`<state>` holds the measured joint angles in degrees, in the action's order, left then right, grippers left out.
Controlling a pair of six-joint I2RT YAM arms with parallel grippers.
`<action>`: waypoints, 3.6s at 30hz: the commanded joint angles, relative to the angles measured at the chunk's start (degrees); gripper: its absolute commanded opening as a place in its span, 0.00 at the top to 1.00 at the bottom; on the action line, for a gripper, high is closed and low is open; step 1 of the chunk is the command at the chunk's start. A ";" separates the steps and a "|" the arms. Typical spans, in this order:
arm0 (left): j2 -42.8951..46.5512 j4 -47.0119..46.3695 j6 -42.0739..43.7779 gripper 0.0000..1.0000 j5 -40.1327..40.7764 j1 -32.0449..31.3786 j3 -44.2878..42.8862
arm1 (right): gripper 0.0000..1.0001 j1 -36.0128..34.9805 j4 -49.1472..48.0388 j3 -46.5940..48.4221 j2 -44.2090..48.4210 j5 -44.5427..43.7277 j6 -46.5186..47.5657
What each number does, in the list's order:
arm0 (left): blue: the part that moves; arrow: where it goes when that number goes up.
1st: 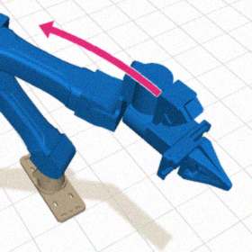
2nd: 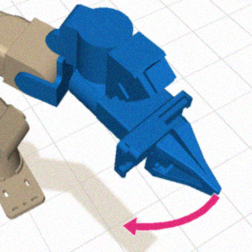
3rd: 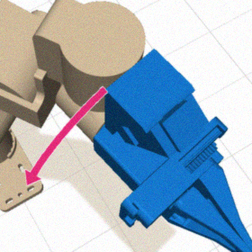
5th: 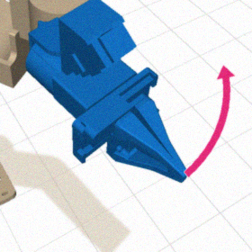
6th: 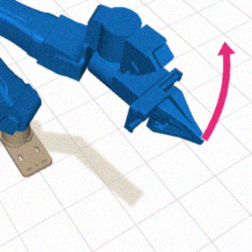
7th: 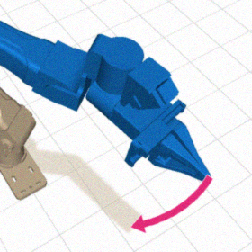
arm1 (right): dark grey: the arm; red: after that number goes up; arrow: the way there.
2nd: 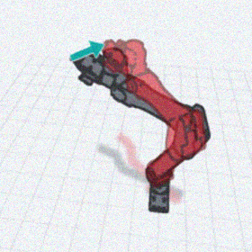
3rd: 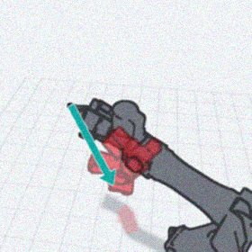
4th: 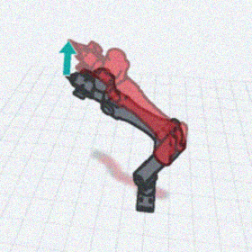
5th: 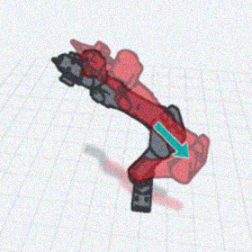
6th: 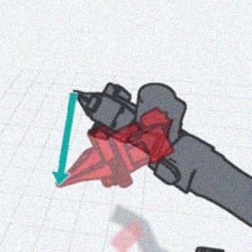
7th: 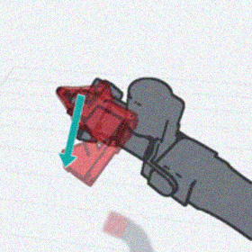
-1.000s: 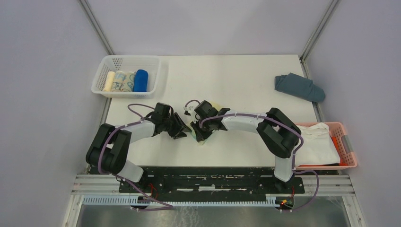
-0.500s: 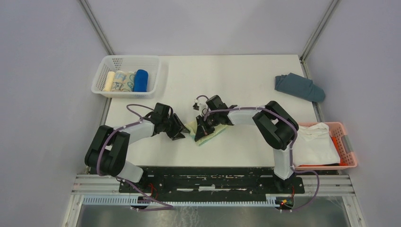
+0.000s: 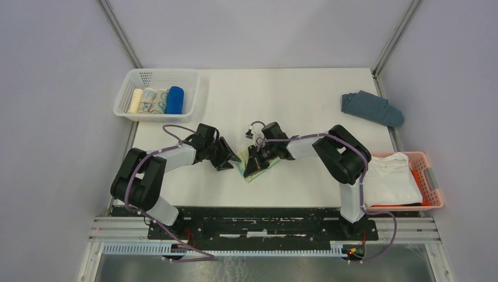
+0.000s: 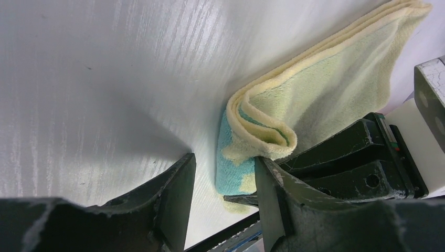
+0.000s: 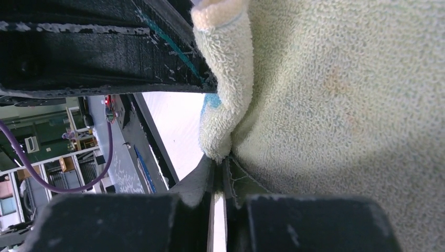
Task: Roll the towels
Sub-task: Roll the towel at the center of the board.
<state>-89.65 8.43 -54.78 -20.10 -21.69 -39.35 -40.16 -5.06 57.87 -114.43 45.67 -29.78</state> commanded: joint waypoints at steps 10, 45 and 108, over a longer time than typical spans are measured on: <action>-6.70 0.35 -1.78 0.47 8.10 -0.51 1.53 | 0.57 -0.64 7.03 -1.45 8.52 -11.38 4.67; -8.97 -1.46 -4.28 0.50 7.00 -0.55 2.97 | 0.41 -19.29 10.93 -1.61 17.47 -54.17 17.66; -13.68 -1.79 -1.39 0.55 5.95 -4.61 -0.76 | 0.76 3.52 -1.83 -19.49 14.03 -15.44 1.51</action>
<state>-98.61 -3.33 -61.52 -25.15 -24.62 -42.06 -36.58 -22.70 38.72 -104.22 40.01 -35.44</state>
